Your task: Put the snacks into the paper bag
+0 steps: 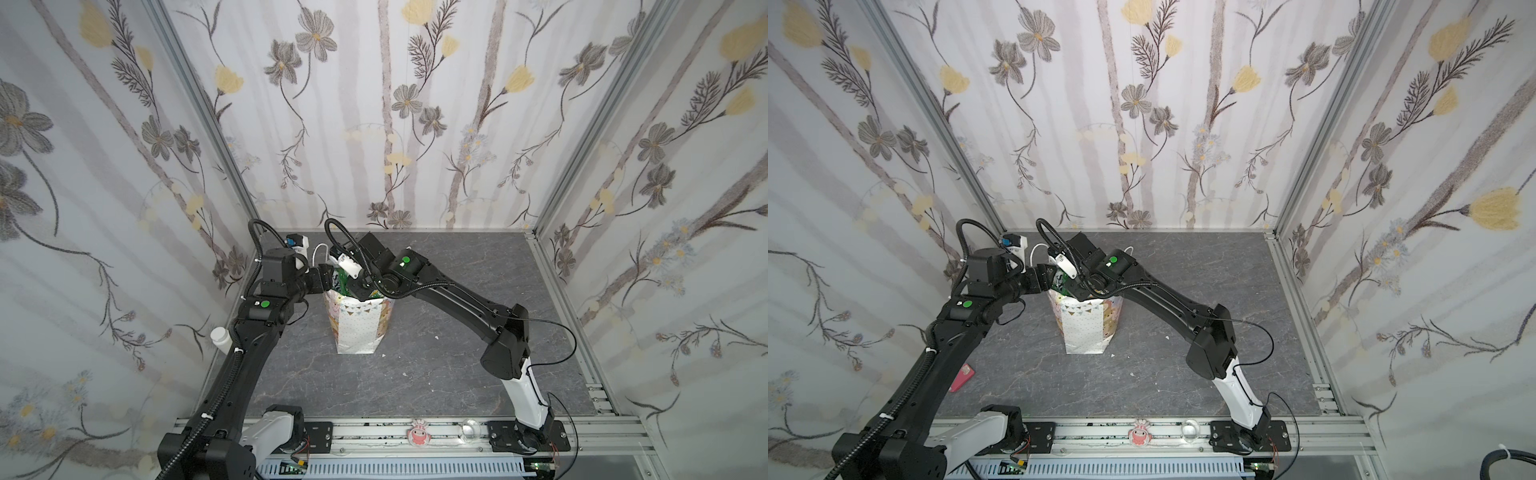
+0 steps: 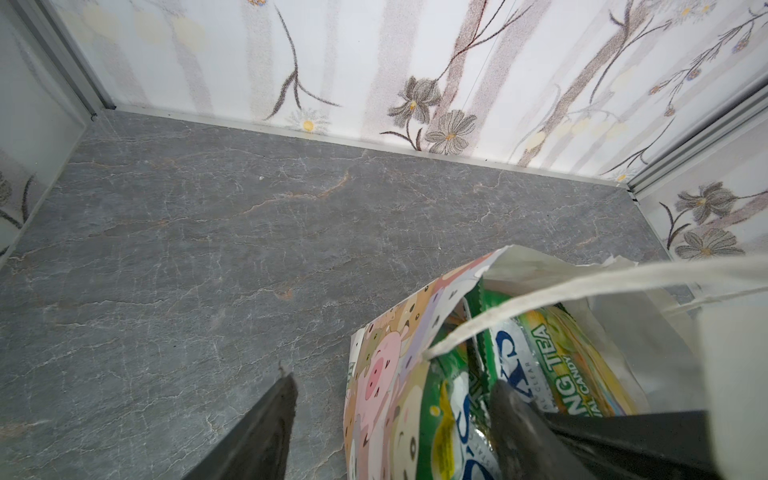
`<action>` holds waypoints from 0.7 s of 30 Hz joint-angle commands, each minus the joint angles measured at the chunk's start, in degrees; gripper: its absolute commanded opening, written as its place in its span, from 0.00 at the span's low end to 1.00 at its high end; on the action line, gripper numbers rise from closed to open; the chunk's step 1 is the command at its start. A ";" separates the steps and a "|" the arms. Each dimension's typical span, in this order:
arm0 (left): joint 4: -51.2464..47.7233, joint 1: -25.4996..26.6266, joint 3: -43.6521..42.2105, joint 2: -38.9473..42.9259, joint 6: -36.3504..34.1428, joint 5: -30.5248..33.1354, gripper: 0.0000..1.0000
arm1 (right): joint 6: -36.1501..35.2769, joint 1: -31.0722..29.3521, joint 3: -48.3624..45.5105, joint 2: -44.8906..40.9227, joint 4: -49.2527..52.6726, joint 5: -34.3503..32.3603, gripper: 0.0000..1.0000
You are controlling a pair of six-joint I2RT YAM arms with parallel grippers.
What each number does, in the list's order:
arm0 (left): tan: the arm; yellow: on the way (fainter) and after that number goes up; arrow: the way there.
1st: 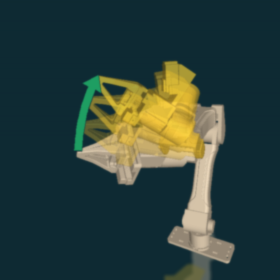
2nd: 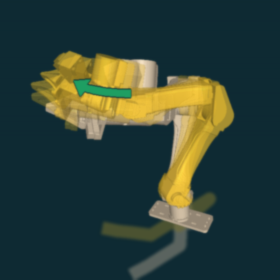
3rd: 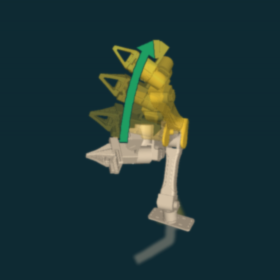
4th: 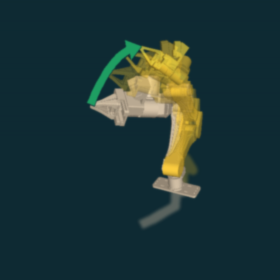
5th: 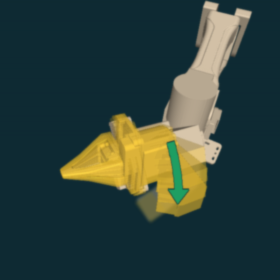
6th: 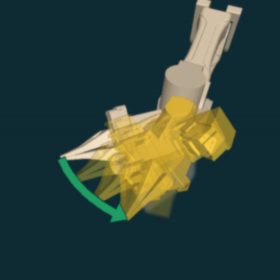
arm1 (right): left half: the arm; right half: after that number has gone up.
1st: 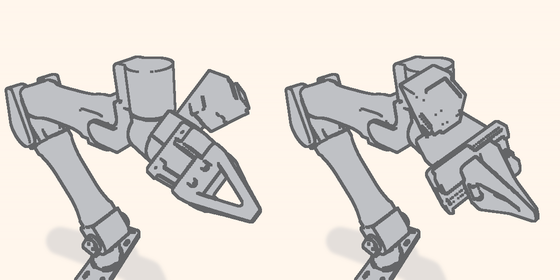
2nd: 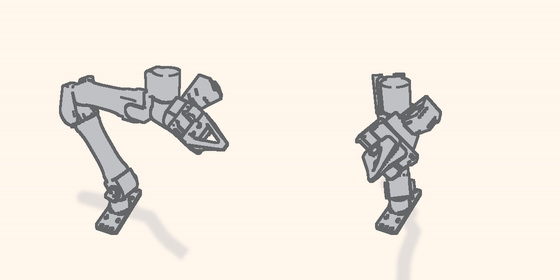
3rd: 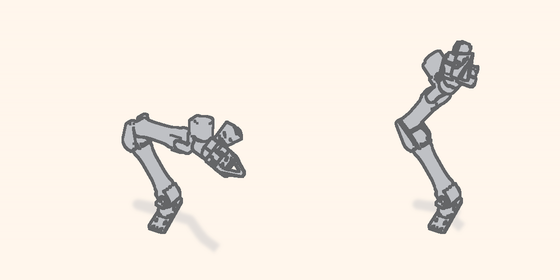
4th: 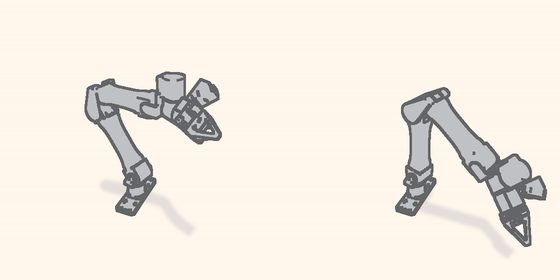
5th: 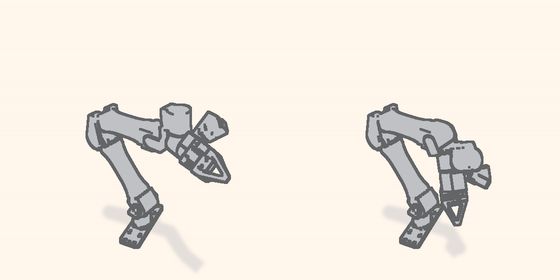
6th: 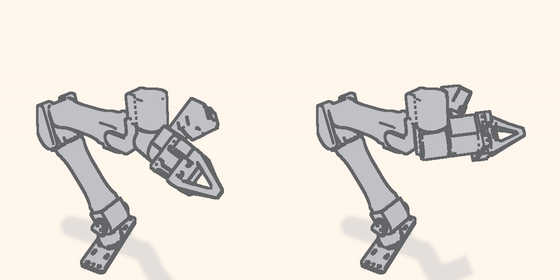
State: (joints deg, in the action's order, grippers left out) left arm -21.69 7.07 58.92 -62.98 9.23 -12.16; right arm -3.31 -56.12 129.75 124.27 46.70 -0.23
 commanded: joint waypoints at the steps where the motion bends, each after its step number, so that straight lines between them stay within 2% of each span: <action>1: 0.60 -0.06 0.32 0.40 -0.15 0.43 0.73 | -0.58 -0.22 2.92 2.36 3.50 3.37 0.12; 3: 0.53 -0.07 0.32 0.40 -0.22 0.56 0.73 | 0.47 -0.75 6.72 3.28 3.11 0.09 0.08; 6: 0.51 -0.04 0.32 0.16 -0.24 0.65 0.73 | 1.01 -2.59 7.78 -0.22 -1.86 -5.74 0.17; 8: 0.47 -0.05 0.38 0.09 -0.25 0.73 0.73 | 1.33 -3.35 7.73 -3.34 -4.31 -7.48 0.20; 9: 0.38 -0.10 0.32 0.05 -0.24 0.86 0.73 | 2.02 -3.47 7.71 -4.72 -4.86 -7.72 0.25; 12: 0.42 -0.11 0.32 -0.12 -0.20 0.83 0.73 | 4.06 -3.47 7.20 -8.60 -3.82 -10.21 0.30; 14: 0.42 -0.12 0.32 -0.21 -0.18 0.83 0.73 | 5.34 -3.47 5.64 -11.08 -2.00 -13.60 0.36; 17: 0.33 -0.08 0.41 -0.47 -0.18 0.91 0.73 | 7.83 -3.34 -1.89 -17.50 -2.06 -18.26 0.44; 21: 0.34 -0.08 0.47 -0.65 -0.09 0.58 0.73 | 11.27 -3.22 -20.01 -30.39 -9.61 -21.15 0.57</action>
State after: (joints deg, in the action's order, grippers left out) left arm -21.67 7.07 58.92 -63.51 9.23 -11.81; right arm 4.08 -59.51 116.88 100.09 42.41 -16.78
